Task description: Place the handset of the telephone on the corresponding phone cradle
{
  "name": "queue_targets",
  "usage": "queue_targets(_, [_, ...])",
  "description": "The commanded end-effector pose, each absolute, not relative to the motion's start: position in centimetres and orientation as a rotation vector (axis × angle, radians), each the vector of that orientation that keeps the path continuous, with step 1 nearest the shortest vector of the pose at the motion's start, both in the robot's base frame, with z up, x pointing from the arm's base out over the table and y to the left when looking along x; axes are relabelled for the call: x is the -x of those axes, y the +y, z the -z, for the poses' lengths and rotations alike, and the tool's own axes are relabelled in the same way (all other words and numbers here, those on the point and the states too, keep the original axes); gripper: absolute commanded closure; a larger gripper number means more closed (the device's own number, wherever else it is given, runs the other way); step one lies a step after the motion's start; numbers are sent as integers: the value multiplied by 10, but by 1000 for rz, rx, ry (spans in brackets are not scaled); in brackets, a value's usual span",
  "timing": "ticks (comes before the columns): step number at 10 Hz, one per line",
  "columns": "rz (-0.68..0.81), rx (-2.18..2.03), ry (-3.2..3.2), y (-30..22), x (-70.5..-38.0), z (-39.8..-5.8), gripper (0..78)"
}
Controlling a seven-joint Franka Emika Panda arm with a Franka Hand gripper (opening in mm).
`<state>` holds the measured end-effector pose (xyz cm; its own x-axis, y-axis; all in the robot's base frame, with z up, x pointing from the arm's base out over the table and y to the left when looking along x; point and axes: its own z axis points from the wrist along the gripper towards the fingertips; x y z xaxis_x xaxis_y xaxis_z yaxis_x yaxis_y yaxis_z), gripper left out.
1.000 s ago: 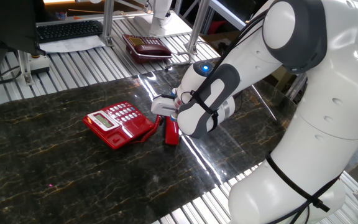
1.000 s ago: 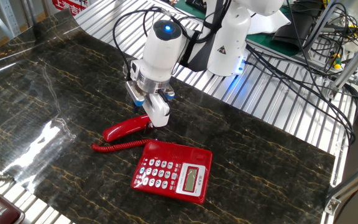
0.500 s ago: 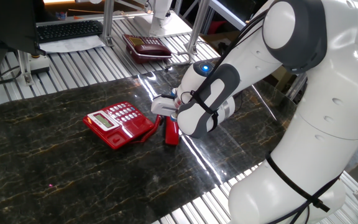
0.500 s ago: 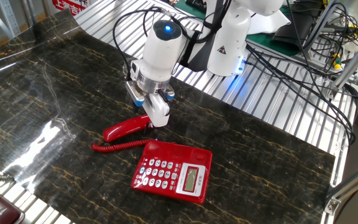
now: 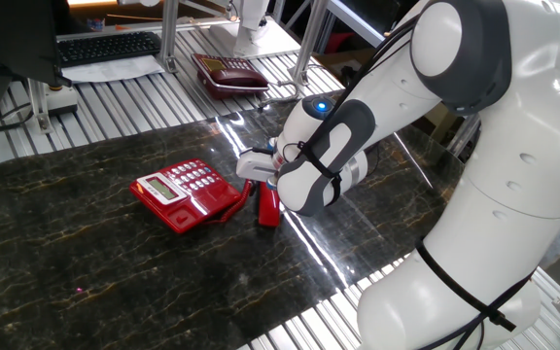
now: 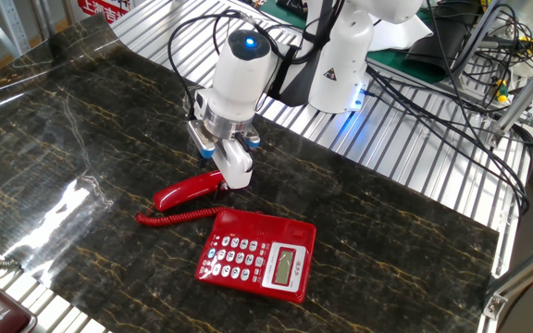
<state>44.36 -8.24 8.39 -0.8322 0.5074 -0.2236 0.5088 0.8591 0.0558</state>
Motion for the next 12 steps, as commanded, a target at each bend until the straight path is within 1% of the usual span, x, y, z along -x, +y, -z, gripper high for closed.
queue_targets(1, [24,-605,2933,-61,-445,-50,2])
queue_targets(3, [47,-589,2940,-61,-445,-49,2])
queue_targets(4, [136,-556,2936,-61,-445,-49,2])
queue_targets(8, [108,-529,2941,-61,-445,-49,2])
queue_targets(12, [111,-495,2950,-61,-445,-49,2])
